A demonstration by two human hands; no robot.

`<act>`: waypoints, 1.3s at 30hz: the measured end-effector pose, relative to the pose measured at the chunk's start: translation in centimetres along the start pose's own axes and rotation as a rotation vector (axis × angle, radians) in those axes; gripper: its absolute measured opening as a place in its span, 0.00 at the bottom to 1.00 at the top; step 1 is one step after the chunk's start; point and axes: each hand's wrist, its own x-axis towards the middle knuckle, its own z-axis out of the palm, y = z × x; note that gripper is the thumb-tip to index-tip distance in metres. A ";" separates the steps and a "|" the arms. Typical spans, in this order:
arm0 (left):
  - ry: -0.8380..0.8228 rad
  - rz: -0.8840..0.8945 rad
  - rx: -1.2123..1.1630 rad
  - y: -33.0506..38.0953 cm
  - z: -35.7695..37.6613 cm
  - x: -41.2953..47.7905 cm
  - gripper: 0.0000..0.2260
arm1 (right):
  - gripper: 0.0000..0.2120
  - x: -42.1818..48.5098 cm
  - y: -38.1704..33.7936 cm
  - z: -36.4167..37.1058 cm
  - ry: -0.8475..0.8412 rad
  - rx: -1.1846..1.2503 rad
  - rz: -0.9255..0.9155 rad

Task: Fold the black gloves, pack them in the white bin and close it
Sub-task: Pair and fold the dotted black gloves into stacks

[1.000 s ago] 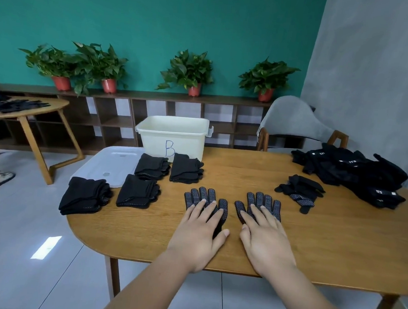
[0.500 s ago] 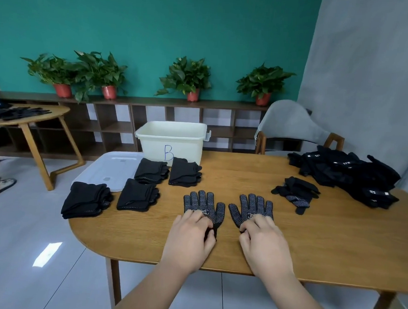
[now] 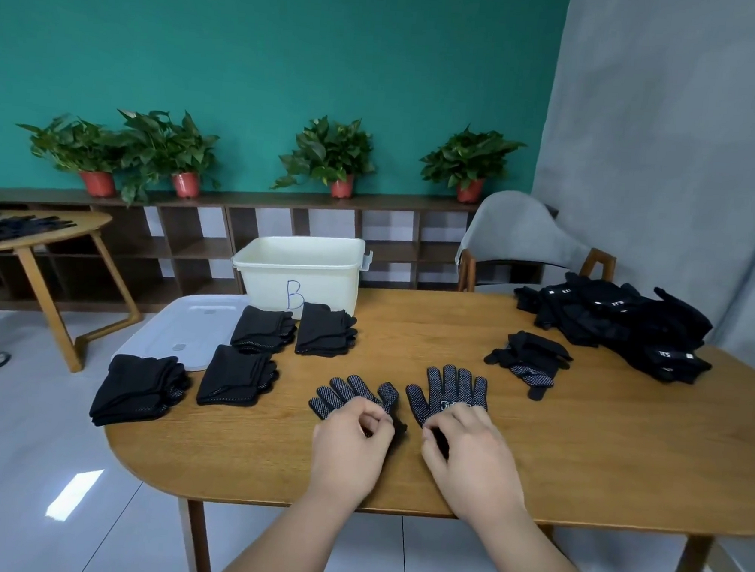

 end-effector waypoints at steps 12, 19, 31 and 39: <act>-0.035 0.121 -0.013 0.1 0.2 -0.8 0.06 | 0.04 0.6 1.4 -0.2 -0.044 0.359 0.010; -0.034 0.251 0.218 0.0 0.4 -0.9 0.09 | 0.09 0.4 0.6 -1.0 -0.104 0.319 0.113; -0.048 0.221 0.354 0.5 0.3 -1.1 0.19 | 0.12 3.0 -1.3 -7.1 -0.008 0.467 0.055; -0.066 0.201 0.418 0.7 0.4 -1.0 0.18 | 0.12 8.6 -2.8 -14.5 -0.084 0.375 -0.060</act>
